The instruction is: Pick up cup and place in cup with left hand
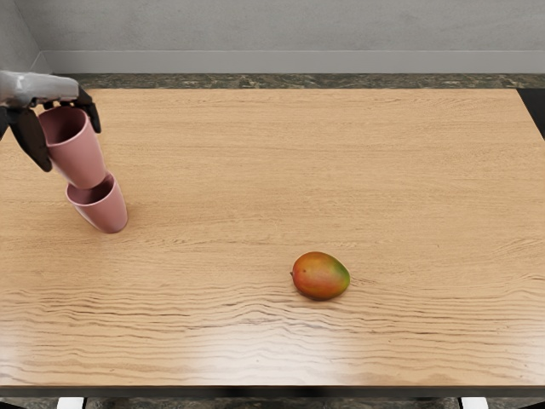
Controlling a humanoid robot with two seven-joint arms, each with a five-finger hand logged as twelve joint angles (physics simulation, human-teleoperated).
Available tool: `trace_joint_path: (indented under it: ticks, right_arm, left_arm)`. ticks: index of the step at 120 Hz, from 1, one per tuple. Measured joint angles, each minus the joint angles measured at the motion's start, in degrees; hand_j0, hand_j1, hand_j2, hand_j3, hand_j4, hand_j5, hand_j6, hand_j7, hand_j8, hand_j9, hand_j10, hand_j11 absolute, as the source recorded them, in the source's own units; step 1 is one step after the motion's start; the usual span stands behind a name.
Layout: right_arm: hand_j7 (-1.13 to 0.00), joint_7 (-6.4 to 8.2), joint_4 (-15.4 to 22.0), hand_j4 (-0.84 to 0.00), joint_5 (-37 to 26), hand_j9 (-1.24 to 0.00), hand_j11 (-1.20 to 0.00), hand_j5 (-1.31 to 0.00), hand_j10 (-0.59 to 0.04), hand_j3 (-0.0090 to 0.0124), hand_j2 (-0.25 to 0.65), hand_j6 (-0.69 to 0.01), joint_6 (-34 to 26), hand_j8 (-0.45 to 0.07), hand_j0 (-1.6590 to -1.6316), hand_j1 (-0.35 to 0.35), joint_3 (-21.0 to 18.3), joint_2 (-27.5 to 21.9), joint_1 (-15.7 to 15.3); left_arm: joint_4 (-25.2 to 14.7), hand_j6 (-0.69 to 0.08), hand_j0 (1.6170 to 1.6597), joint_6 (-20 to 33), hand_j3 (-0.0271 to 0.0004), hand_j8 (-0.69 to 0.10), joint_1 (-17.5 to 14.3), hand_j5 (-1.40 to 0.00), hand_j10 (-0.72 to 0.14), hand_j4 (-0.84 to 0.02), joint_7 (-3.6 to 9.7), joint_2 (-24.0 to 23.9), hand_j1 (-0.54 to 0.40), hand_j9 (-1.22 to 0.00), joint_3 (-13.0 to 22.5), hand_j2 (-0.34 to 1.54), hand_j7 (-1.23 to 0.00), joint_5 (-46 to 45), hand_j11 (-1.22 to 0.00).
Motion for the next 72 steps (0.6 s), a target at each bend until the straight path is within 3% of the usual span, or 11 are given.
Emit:
trace_joint_path:
  ticks: [72]
  right_arm:
    - [-0.04,0.00,0.0,-0.028,0.0,-0.04,-0.04,-0.04,-0.027,0.0000,-0.005,-0.028,0.0,-0.028,-1.6581,-0.316,0.0,0.0,0.0]
  left_arm:
    - [2.3,-0.294,1.6552,0.0,0.0000,-0.290,0.8,-0.62,-0.445,-0.439,0.00,-2.0,-0.101,-0.60,2.0,0.06,-0.60,2.7,-0.60]
